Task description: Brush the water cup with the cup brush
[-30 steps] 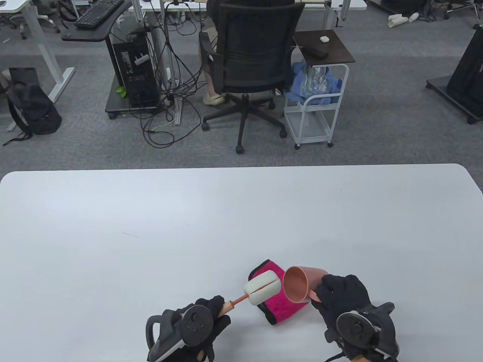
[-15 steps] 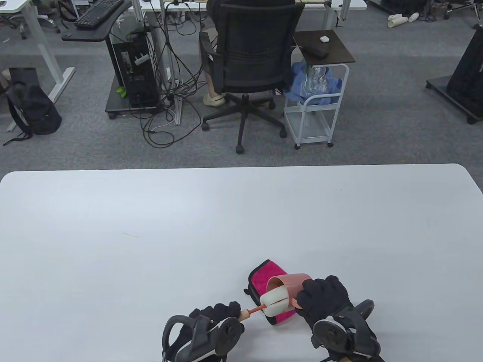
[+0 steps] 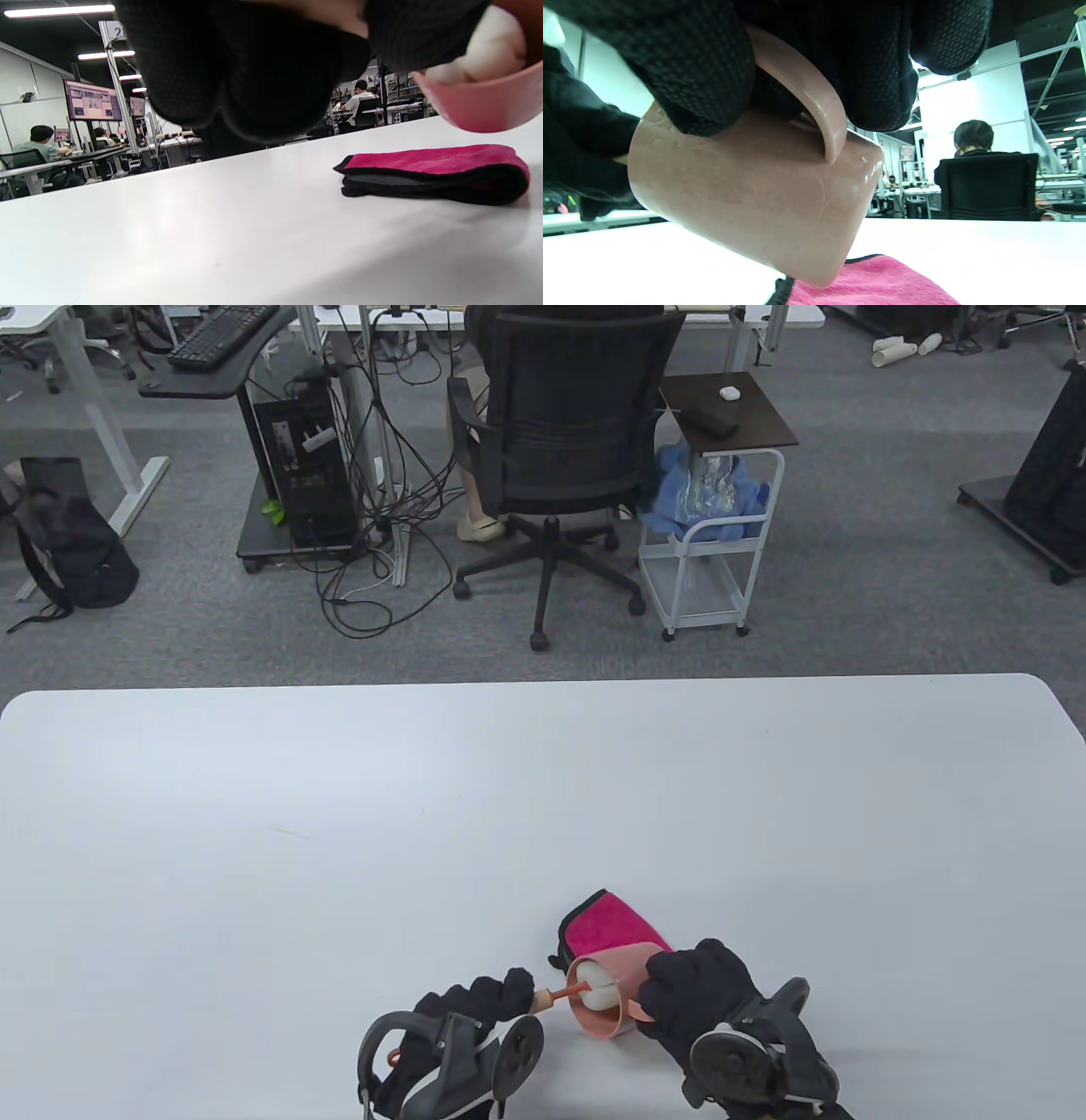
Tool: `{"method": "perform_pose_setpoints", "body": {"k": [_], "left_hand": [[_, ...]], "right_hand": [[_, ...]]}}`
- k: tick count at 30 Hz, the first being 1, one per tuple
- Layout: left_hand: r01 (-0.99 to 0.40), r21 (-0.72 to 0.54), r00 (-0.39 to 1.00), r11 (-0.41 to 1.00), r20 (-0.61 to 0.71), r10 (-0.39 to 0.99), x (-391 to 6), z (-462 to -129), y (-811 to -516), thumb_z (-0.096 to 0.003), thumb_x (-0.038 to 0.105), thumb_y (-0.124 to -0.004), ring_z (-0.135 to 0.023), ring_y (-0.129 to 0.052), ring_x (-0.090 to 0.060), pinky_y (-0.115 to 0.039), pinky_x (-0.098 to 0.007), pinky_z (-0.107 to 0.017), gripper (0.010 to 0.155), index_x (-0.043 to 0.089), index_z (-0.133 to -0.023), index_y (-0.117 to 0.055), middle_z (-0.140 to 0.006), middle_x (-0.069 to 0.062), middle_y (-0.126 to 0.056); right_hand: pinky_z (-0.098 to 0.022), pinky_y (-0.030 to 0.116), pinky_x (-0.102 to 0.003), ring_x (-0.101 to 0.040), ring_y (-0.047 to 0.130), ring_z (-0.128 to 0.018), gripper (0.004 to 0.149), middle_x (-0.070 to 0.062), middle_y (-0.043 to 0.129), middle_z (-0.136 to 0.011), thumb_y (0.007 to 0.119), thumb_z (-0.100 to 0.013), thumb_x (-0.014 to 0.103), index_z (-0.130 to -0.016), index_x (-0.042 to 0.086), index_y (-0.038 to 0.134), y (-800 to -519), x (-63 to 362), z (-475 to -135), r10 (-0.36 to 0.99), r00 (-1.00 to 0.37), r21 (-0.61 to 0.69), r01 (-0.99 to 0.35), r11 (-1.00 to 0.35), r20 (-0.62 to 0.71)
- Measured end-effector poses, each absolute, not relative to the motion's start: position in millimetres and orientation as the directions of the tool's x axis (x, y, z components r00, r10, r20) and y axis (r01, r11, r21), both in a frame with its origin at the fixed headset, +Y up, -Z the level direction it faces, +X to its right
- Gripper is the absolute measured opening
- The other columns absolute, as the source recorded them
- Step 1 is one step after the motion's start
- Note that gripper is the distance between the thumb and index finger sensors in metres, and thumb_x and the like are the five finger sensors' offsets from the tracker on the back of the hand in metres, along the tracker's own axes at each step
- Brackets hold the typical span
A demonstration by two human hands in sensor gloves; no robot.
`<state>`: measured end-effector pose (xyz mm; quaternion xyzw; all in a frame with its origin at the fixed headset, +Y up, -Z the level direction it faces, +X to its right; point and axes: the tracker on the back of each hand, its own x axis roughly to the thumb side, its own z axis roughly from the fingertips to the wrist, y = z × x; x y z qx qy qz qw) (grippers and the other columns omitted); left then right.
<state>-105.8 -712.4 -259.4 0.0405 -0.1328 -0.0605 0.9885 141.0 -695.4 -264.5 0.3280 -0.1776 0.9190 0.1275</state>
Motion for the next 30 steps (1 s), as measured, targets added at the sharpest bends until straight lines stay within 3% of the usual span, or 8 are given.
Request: {"method": "perform_pose_setpoints", "body": {"k": [15,30], "left_hand": [[0.037,-0.052,0.962,0.998,0.271,-0.021,-101.0,-265.3,-721.5,-0.0397,0.053,-0.073,-0.025,-0.103,-0.014,-0.093,-0.04,-0.042,0.06,0.034,-0.096,-0.066,-0.062,0.005,-0.094],[0.067,0.035,0.926,0.997,0.37,-0.075,-91.0,-253.2,-713.7,-0.0395,0.053,-0.075,-0.026,-0.103,-0.015,-0.091,-0.039,-0.045,0.059,0.032,-0.095,-0.069,-0.06,0.006,-0.095]], "right_hand": [[-0.066,0.062,-0.058,-0.04,0.089,-0.072,0.029,-0.014,0.083,-0.086,0.092,-0.042,0.035,-0.067,0.021,0.091,-691.2,140.5,-259.4,0.087,-0.743,-0.287,-0.36,-0.888,0.664],[-0.067,0.059,-0.058,-0.041,0.086,-0.074,0.03,-0.014,0.08,-0.088,0.092,-0.043,0.035,-0.068,0.02,0.09,-694.6,145.7,-265.5,0.141,-0.753,-0.251,-0.38,-0.89,0.643]]}}
